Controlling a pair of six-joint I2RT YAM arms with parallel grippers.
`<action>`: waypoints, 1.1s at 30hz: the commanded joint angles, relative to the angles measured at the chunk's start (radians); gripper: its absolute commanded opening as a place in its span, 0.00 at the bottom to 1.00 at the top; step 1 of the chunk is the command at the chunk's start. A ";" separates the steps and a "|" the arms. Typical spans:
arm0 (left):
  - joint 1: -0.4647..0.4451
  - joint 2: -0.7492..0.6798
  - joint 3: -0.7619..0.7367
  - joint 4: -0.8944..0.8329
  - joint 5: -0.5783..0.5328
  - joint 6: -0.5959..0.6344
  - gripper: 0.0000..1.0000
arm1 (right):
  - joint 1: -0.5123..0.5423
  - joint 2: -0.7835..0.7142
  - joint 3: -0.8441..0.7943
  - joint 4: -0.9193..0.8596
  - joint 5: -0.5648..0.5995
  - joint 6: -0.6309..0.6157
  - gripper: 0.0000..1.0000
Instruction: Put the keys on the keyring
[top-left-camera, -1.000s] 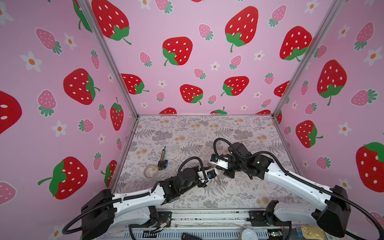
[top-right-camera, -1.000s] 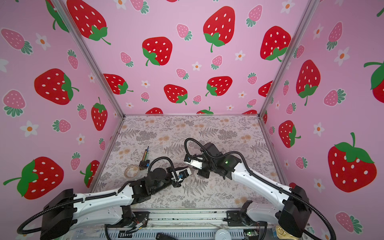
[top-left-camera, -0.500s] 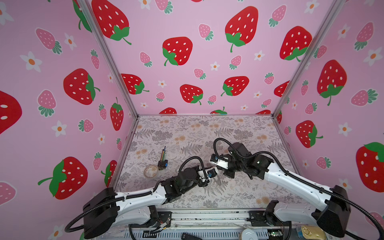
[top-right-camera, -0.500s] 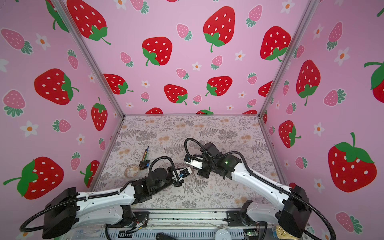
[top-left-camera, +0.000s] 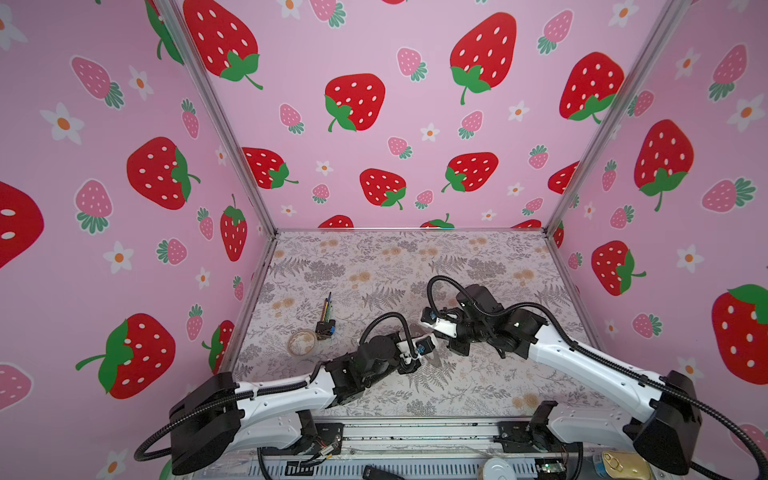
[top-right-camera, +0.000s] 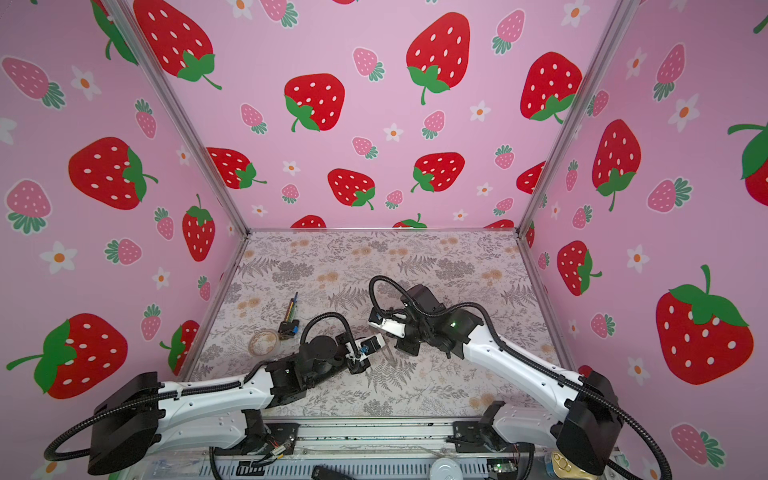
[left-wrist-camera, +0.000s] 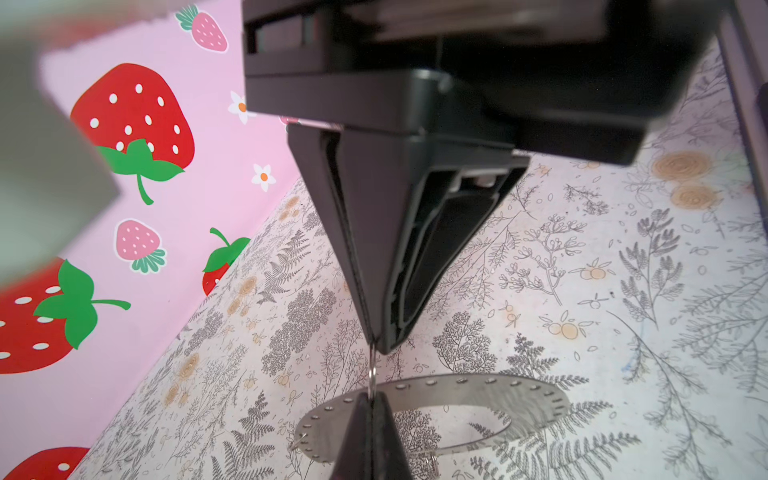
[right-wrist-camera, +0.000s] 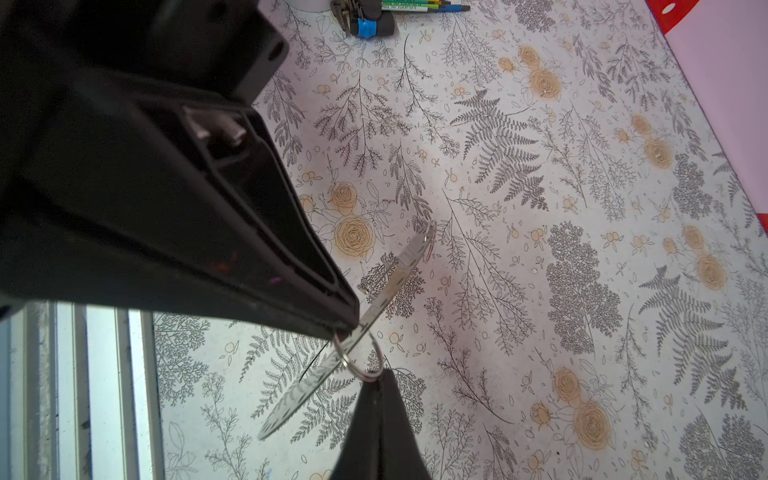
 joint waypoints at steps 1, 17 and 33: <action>0.004 -0.016 0.013 0.048 0.042 -0.008 0.00 | 0.010 -0.051 0.010 0.013 -0.005 -0.072 0.23; 0.257 -0.122 -0.065 0.248 0.593 -0.244 0.00 | -0.012 -0.434 -0.350 0.558 0.024 0.005 0.33; 0.344 -0.083 0.030 0.235 0.750 -0.306 0.00 | -0.012 -0.344 -0.362 0.639 -0.001 0.138 0.36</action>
